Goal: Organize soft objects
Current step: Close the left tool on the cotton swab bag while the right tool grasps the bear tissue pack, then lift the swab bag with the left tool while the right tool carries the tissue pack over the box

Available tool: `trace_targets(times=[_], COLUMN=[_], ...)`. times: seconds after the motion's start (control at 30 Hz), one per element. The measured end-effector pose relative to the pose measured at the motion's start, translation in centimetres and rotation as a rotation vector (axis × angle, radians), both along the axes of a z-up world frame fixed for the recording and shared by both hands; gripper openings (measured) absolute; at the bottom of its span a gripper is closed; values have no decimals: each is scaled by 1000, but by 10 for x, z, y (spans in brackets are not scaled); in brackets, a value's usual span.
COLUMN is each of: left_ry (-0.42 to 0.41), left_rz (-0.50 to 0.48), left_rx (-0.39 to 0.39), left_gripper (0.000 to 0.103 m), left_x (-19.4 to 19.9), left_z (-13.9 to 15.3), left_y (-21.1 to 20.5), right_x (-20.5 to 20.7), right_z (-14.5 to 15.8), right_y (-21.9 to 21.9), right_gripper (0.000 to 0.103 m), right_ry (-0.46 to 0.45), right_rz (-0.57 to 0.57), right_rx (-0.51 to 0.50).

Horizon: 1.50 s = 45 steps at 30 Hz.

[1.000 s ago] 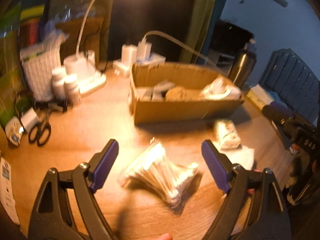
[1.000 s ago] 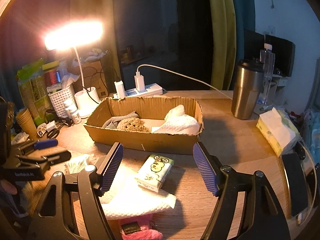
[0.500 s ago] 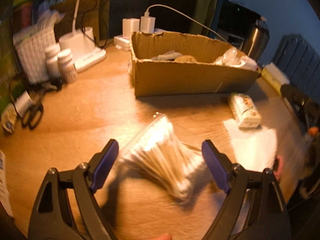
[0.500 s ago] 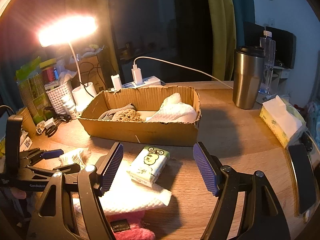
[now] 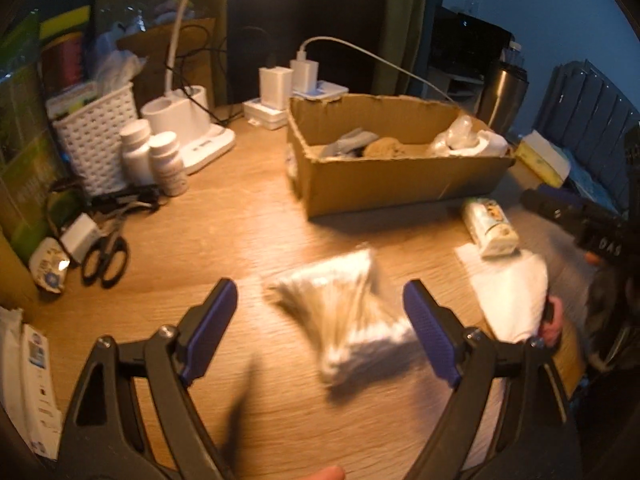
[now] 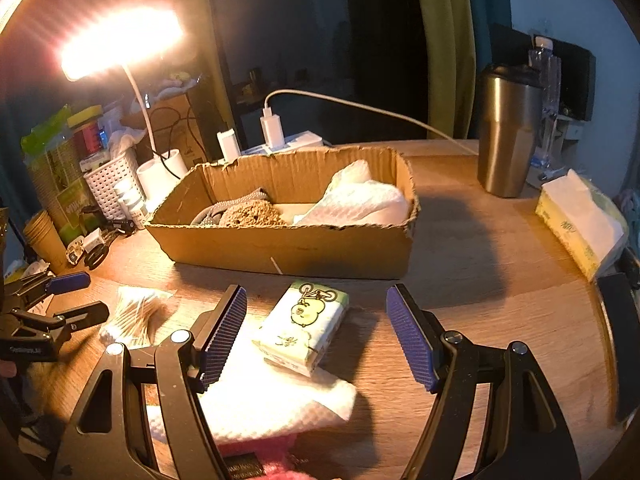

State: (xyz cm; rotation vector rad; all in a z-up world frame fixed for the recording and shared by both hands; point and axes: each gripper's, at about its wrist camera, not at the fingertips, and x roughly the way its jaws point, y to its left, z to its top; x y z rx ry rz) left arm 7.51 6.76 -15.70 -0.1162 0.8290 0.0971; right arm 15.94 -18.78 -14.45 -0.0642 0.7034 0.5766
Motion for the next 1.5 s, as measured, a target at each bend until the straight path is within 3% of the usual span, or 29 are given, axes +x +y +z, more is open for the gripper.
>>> trace_targets(times=[0.2, 0.53, 0.6, 0.63, 0.67, 0.87, 1.5], left_ry=[56, 96, 108, 110, 110, 101, -64], left_rz=[-4, -19, -26, -29, -33, -52, -119], left_rx=[-74, -38, -46, -44, -40, -16, -24], left_gripper=[86, 85, 78, 75, 68, 54, 53], left_x=[25, 44, 45, 45, 44, 41, 33], left_z=[-16, -32, -36, -37, -38, -36, 19], left_y=[-11, -19, -19, -19, -20, -24, -44], right_x=[8, 18, 18, 18, 18, 8, -16], right_z=[-17, -35, -37, -38, -38, -31, 19], right_y=[17, 30, 32, 33, 34, 40, 25], right_gripper=[76, 76, 75, 69, 61, 59, 55], right_ry=[67, 152, 155, 156, 154, 118, -1], right_rz=[34, 55, 59, 60, 64, 121, 127], right_rx=[-36, -59, -72, -76, -80, -94, -51])
